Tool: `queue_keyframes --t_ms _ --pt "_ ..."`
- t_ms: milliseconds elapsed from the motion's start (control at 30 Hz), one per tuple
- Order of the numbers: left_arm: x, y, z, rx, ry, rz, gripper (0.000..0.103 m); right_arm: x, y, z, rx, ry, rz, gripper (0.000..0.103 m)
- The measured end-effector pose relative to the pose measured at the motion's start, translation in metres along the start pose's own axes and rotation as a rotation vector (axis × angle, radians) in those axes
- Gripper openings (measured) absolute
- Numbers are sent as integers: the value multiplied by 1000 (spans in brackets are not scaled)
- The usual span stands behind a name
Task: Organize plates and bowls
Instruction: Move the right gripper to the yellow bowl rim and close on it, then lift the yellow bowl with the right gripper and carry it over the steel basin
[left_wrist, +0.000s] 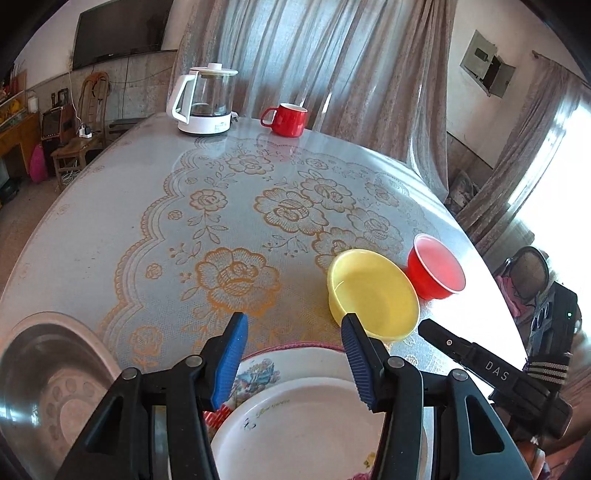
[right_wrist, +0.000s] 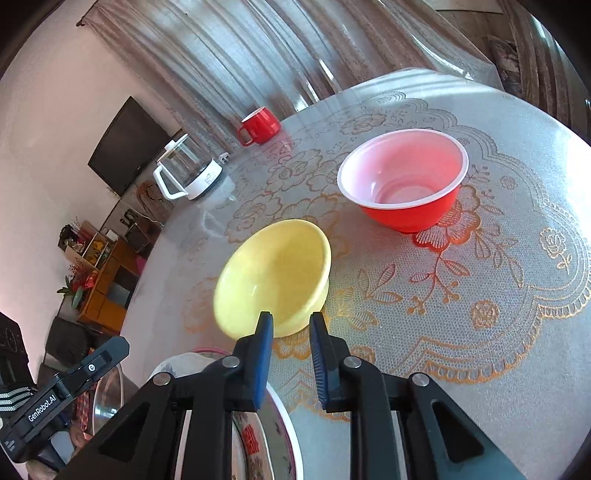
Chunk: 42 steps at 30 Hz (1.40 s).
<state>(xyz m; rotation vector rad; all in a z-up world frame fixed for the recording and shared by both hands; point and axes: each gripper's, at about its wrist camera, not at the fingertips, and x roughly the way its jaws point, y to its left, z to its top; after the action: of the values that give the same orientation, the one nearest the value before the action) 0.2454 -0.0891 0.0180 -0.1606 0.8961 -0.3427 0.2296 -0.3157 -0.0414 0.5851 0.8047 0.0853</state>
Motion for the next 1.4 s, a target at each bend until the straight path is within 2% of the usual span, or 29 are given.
queue_keyframes --t_ms 67,167,400,467,567,667,1133,1400 --pt "11 -6 6 8 14 -10 49 6 -3 4 6 2 -10 18" --pt "30 -16 13 29 44 -15 39 9 -6 8 18 -1 -16 17" --pt "67 -21 24 -17 97 -24 38 20 -12 14 32 11 -31 15" --pt "76 -20 25 -28 119 -11 27 22 -13 14 29 17 -35 13" --pt "88 -20 25 -49 153 -37 15 25 -15 15 28 15 -28 13" --pt "93 -25 22 -36 163 -40 11 25 -16 16 29 15 -25 12" --pt "69 -23 7 -48 130 -41 11 20 -17 14 56 14 6 12" --pt "24 -18 4 -39 37 -39 11 2 6 13 8 -15 39 12"
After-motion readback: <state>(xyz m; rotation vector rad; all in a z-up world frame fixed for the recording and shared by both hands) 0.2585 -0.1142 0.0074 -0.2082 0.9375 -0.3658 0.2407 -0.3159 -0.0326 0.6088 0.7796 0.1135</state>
